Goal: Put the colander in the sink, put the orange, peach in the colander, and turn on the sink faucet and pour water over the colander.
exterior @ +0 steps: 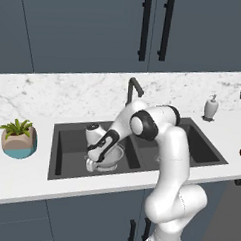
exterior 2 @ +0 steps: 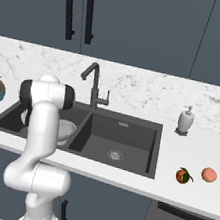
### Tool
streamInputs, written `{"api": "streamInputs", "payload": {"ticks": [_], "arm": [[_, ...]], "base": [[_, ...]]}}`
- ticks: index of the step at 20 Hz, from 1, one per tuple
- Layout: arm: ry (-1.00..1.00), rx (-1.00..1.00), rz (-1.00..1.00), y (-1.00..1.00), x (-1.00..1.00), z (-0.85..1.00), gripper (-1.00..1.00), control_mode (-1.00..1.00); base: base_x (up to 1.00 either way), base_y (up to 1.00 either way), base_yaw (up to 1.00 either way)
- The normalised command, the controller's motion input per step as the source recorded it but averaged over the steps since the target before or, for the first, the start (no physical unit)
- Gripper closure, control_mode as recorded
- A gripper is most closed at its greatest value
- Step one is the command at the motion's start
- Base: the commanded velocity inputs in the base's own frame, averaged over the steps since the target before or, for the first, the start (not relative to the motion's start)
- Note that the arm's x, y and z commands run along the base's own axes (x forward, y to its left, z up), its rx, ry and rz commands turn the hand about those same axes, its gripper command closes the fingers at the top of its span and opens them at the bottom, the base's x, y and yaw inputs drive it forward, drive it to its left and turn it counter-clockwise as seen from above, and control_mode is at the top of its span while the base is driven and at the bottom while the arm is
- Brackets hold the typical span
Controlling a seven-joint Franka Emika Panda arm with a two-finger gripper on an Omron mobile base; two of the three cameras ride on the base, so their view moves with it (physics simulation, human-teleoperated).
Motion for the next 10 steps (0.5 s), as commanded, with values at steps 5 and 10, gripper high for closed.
{"api": "streamInputs", "payload": {"ticks": [5, 10], "arm": [[-0.07, -0.05, -0.05, 0.00, -0.16, 0.19, -1.00, -1.00], [-0.15, -0.01, 0.00, 0.00, -0.32, 0.31, -1.00, -1.00]], "base": [[0.00, 0.00, 0.00], [0.00, 0.00, 0.00]]}}
